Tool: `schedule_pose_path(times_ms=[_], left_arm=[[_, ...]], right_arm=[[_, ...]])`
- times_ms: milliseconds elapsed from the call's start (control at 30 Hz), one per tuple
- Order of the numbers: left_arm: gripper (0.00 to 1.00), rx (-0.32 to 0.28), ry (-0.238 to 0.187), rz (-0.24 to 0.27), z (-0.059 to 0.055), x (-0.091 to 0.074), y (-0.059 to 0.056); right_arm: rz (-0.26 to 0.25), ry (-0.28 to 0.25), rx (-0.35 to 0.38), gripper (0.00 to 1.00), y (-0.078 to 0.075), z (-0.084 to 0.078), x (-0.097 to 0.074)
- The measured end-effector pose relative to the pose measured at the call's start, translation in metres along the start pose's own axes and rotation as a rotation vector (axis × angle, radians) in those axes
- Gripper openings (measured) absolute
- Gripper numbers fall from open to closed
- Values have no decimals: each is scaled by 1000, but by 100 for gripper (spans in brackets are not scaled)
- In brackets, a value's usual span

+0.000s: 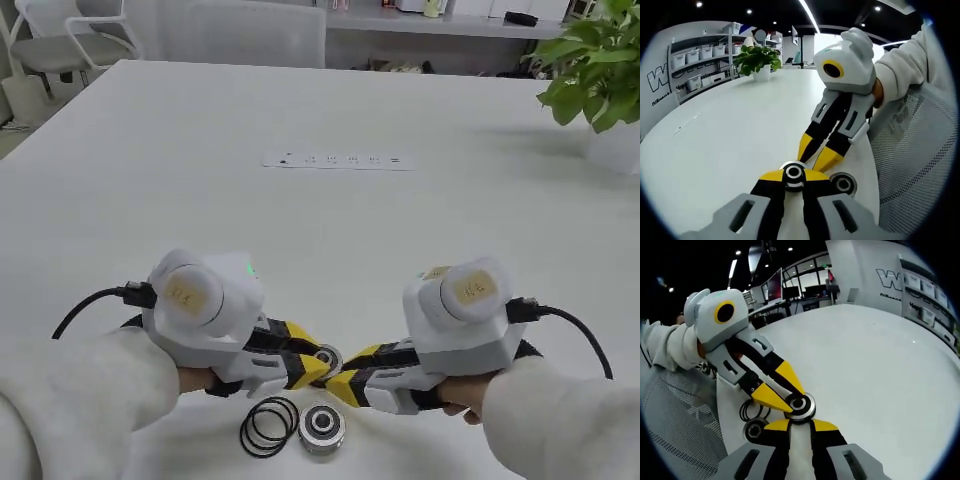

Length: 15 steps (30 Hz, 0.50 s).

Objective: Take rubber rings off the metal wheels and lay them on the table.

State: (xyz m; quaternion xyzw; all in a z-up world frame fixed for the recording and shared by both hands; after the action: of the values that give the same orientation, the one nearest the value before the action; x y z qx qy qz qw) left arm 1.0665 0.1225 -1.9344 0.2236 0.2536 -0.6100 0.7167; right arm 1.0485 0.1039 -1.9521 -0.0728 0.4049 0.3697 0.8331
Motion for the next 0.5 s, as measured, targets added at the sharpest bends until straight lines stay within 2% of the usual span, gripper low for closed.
schedule_pose_path(times_ms=[33, 67, 100, 233, 333, 433, 500], left_arm=[[7, -5, 0, -1, 0, 0, 0], [7, -15, 0, -3, 0, 0, 1], [7, -22, -2, -5, 0, 0, 1], [7, -20, 2, -4, -1, 0, 0], [7, -13, 6, -4, -1, 0, 0], [7, -8, 9, -1, -1, -1, 1], [7, -10, 9, -2, -1, -1, 1]], right_arm=[[-25, 35, -55, 5, -4, -5, -1], [-38, -3, -60, 0, -5, 0, -2], [-17, 5, -47, 0, -1, -1, 0], [-39, 15, -44, 0, -4, -1, 1], [-47, 16, 34, 0, -8, -1, -1], [-53, 6, 80, 0, -11, 1, -3], [-72, -24, 97, 0, -16, 6, -7]])
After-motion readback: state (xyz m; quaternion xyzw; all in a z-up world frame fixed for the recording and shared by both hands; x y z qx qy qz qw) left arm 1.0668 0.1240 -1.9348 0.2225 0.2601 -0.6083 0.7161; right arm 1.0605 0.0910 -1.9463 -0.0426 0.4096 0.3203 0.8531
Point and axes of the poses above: the centre of the closed fingertips' face, and the gripper's own axes: x roughly forward along the fingers, y roughly to its left, z roughly out of its top, the point moved 1 cm from there along -x, roughly backward along the fingers, and after that the axes turned 7 degrees about y, right-handed, at the moved point
